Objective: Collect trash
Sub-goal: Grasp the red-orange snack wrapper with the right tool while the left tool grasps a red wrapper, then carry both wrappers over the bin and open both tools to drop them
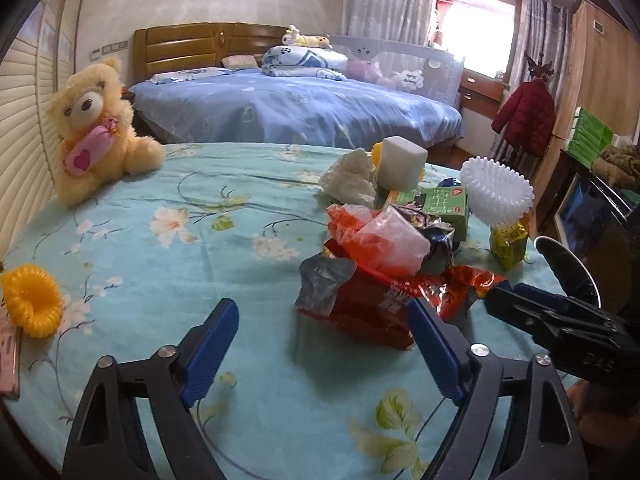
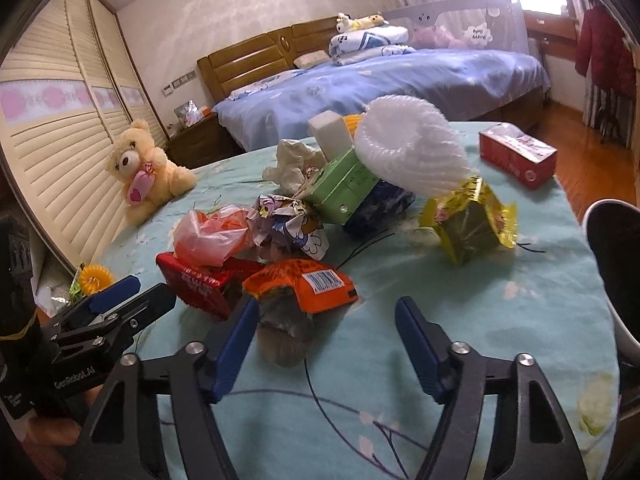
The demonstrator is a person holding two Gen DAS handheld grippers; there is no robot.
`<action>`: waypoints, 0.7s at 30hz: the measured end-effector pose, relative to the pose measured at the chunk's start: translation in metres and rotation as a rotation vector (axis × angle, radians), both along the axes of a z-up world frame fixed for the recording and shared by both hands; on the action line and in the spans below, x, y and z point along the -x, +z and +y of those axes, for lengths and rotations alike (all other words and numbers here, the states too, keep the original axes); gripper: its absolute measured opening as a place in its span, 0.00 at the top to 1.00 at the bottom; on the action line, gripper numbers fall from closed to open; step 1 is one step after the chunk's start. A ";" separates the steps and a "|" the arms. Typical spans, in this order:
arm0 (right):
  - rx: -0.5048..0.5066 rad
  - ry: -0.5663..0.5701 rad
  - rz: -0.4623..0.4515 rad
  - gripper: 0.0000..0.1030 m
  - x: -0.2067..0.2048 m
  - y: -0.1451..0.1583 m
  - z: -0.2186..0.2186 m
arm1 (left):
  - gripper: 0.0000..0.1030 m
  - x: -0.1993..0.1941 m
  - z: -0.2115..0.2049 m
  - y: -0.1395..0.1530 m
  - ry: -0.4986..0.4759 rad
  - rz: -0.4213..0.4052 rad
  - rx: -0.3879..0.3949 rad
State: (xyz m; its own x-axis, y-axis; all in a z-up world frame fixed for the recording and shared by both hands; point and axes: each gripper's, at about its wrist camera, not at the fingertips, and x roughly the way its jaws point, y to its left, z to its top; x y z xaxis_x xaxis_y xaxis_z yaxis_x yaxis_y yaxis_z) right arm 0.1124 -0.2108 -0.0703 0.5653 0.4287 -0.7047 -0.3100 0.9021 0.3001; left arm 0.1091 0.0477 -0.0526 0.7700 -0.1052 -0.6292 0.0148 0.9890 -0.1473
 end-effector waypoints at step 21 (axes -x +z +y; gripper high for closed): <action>-0.050 0.012 0.018 0.99 0.015 0.001 -0.020 | 0.99 0.009 -0.017 0.002 -0.133 0.000 0.041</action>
State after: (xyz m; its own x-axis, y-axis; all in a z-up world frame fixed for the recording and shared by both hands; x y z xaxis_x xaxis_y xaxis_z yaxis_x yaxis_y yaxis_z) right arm 0.0972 -0.2308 -0.0694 0.5473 0.4702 -0.6924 -0.3148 0.8822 0.3503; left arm 0.0999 0.0312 -0.0504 0.7477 -0.2319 -0.6222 0.1455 0.9715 -0.1872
